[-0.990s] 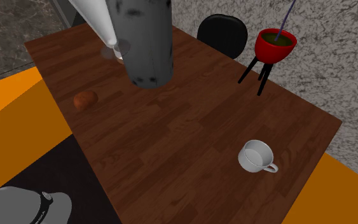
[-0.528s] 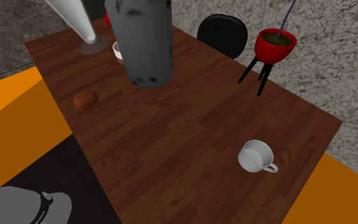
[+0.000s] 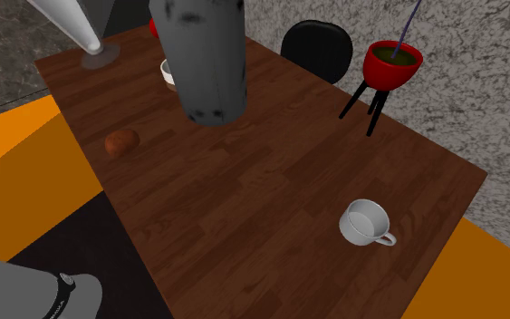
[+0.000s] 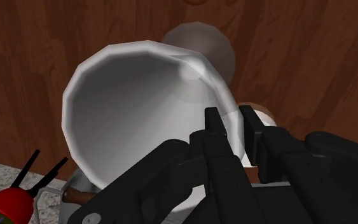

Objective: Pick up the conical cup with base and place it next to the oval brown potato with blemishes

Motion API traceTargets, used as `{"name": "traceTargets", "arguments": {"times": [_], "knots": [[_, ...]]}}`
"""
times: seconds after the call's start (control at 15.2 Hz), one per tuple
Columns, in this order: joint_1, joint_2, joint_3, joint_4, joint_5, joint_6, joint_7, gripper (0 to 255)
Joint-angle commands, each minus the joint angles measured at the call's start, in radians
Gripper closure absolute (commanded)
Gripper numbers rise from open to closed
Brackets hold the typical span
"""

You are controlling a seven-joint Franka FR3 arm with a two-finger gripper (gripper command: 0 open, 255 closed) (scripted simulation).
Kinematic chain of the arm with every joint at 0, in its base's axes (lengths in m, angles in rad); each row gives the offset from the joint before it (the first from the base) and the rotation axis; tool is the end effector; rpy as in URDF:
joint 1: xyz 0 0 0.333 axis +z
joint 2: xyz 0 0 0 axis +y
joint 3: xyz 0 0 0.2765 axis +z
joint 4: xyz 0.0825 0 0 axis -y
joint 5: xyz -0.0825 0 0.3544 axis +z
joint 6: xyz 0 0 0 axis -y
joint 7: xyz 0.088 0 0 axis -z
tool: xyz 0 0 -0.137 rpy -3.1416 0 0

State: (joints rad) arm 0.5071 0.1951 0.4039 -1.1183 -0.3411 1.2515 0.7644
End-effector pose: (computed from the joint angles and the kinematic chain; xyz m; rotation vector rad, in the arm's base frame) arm 0.3863 0.3689 0.6281 2.9278 0.0610 0.2235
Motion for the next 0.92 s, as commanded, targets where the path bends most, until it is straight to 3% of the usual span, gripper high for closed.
{"name": "traceTargets", "arguments": {"times": [0.0,0.07,0.86], "knots": [[0.041,0.040,0.018,0.049,-0.020,-0.024,0.047,255],[0.083,0.091,0.032,0.121,-0.046,-0.059,0.080,255],[0.019,-0.033,0.022,-0.219,0.026,0.167,0.108,255]]}}
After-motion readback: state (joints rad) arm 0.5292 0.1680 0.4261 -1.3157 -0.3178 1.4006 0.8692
